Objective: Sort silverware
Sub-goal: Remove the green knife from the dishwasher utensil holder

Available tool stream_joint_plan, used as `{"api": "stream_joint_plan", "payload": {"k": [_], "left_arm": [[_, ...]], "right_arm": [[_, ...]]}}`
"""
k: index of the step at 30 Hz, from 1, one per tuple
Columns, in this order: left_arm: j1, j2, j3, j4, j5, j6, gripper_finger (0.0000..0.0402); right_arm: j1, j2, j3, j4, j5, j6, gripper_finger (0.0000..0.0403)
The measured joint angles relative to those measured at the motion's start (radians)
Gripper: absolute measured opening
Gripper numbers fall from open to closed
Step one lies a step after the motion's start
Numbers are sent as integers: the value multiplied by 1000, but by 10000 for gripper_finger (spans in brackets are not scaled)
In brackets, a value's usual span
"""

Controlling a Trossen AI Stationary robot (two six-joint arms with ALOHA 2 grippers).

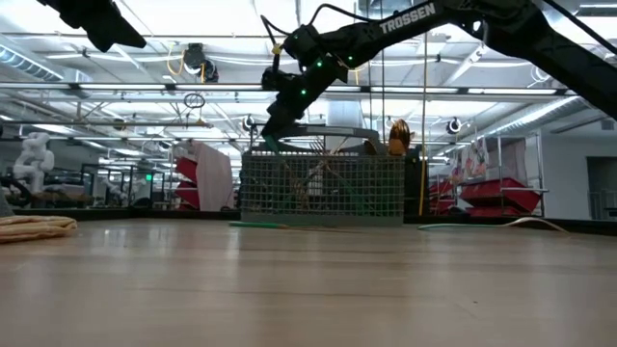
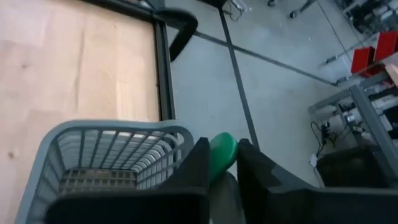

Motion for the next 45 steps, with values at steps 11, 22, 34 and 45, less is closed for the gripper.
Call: {"api": "stream_joint_plan", "payload": {"k": [11,22,34,45], "left_arm": [[0,0,0,-4,0,0,15],[0,0,0,-9,0,1,15],[0,0,0,-11,0,1,15],[1,-1,-128,178,-171,57,15]], "right_arm": [[15,0,14,-18,-2,-17,2],[57,1,122,-105,4,-17,1],[140,-25,225,-148,-4,-9,1],[215,-118,226,-119,-13,89,1]]}}
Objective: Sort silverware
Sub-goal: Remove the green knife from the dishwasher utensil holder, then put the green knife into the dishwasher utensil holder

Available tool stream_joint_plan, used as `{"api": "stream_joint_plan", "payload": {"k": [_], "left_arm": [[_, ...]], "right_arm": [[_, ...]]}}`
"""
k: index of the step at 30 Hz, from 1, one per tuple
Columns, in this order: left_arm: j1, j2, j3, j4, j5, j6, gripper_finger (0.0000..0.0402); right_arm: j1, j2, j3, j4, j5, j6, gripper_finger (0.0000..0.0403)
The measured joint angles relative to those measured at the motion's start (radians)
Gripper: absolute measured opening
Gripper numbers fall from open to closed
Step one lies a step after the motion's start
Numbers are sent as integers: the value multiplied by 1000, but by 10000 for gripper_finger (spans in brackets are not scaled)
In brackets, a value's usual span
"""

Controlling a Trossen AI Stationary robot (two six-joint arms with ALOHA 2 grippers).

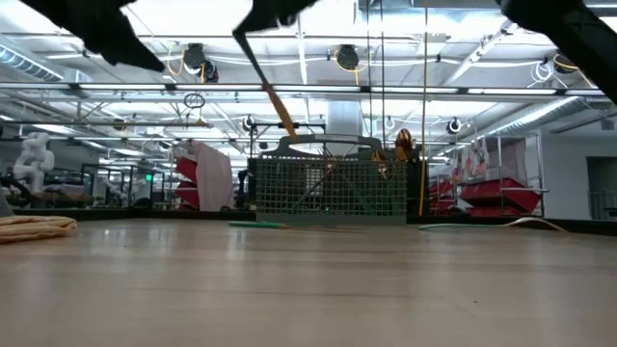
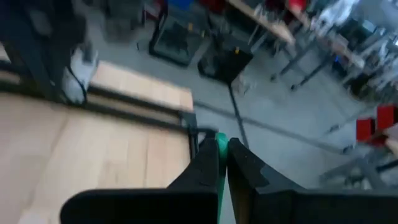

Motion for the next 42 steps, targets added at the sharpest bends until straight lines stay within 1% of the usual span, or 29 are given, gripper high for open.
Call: {"api": "stream_joint_plan", "payload": {"k": [4,7,8,10,12,16,18,20,23,26,29,32,39,42], "left_arm": [[3,1,-110,151,-5,62,18],[5,5,-179,319,-6,100,36],[5,6,-201,405,-2,100,46],[5,17,-229,558,45,104,69],[4,29,-253,681,66,144,96],[13,85,-280,817,25,190,147],[21,128,-280,866,24,190,166],[30,176,-280,931,24,190,178],[34,240,-280,1023,24,212,185],[34,286,-280,1089,71,213,185],[33,326,-280,1130,96,213,186],[30,350,-280,1169,136,206,186],[31,384,-280,1282,147,220,186],[30,398,-279,1321,178,231,186]], "right_arm": [[40,-54,0,31,-10,30,1],[74,-90,0,37,-13,37,1],[85,-102,0,37,-13,37,0],[109,-119,0,38,-13,37,0],[131,-139,0,37,-13,41,0],[174,-165,0,44,-13,63,0],[196,-165,0,54,-15,67,0],[214,-163,0,59,-43,71,0],[235,-163,0,65,-61,75,0],[246,-163,0,75,-60,64,0],[251,-162,0,85,-60,56,0],[250,-162,0,86,-60,60,0],[250,-162,0,82,-65,73,0],[250,-162,0,87,-89,76,0]]}}
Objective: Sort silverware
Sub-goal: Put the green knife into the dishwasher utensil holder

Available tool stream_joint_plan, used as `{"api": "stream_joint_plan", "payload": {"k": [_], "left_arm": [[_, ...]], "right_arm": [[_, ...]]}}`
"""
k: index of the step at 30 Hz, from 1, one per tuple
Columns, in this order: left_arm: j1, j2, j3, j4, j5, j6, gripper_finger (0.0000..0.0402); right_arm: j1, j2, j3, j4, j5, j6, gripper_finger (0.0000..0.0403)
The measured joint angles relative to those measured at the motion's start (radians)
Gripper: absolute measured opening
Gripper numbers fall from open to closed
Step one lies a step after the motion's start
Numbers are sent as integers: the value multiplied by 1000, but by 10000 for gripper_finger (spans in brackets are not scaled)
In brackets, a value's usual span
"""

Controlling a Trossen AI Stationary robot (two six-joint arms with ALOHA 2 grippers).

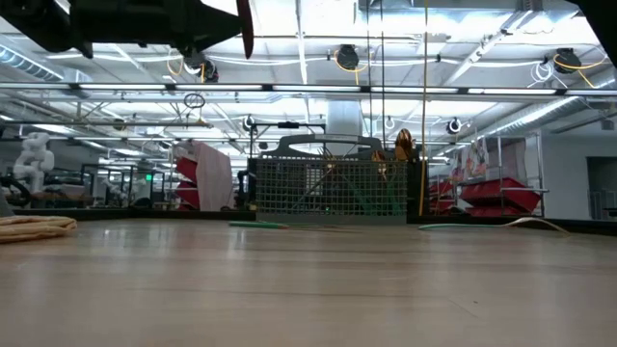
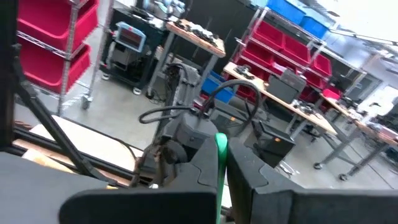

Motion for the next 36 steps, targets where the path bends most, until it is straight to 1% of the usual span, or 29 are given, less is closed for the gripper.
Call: {"api": "stream_joint_plan", "payload": {"k": [2,9,13,17,19,22,23,27,32,34,36], "left_arm": [[0,13,1,17,23,0,186],[0,64,16,33,38,0,184],[0,74,16,46,39,0,167],[0,73,16,76,45,2,123],[0,73,16,83,46,3,90],[0,73,16,81,51,8,26],[0,73,16,79,58,12,15],[0,73,16,81,61,16,6],[0,73,16,85,55,15,4],[-3,73,16,85,18,29,3],[-13,73,16,78,-51,80,3]], "right_arm": [[0,0,0,2,-13,3,0],[0,0,0,4,-27,3,0],[0,0,0,1,-27,4,0],[0,0,0,-10,-27,5,0],[0,0,0,-9,-27,6,0],[0,0,0,-9,-27,6,0],[0,0,0,-7,-27,9,0],[-2,0,0,-5,-61,33,0],[-2,0,0,0,-69,51,0],[-2,0,0,-6,-63,28,0],[-1,0,0,-28,-38,-19,0]]}}
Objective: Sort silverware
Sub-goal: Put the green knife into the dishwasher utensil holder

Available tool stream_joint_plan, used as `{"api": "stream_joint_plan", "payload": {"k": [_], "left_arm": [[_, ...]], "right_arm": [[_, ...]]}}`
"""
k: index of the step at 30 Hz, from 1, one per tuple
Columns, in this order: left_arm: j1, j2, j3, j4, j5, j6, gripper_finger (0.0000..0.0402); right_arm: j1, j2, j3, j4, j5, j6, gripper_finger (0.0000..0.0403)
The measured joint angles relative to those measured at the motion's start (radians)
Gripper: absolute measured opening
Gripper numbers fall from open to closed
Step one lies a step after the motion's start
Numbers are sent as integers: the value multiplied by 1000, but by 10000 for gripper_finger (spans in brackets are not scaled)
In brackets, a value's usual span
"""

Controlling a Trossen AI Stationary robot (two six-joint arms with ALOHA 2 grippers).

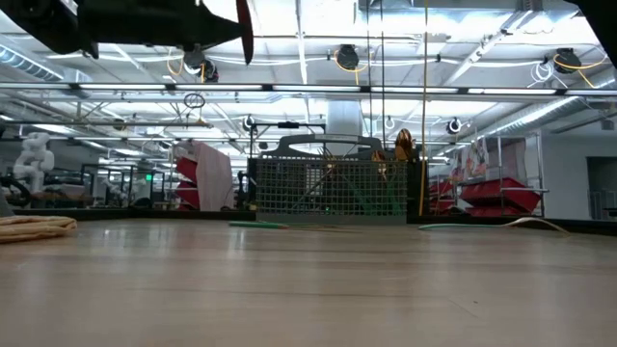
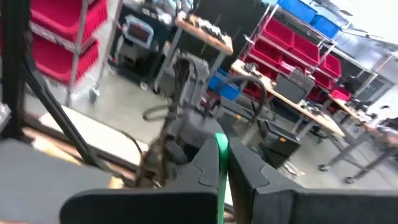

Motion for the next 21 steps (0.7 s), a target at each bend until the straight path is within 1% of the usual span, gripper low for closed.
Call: {"api": "stream_joint_plan", "payload": {"k": [2,5,8,13,17,21], "left_arm": [[-13,1,0,-7,-71,45,2],[-22,1,0,-8,-124,83,2],[-22,1,0,-5,-184,127,1],[-22,0,0,13,-354,255,1],[-21,0,0,47,-476,352,0],[-20,0,0,69,-566,466,0]], "right_arm": [[0,0,0,-26,21,-51,3],[2,0,0,-46,53,-87,22],[2,0,0,-60,65,-90,53],[0,0,0,-69,74,-91,99],[3,-9,0,-70,63,-81,125],[9,-19,0,-74,61,-56,142]]}}
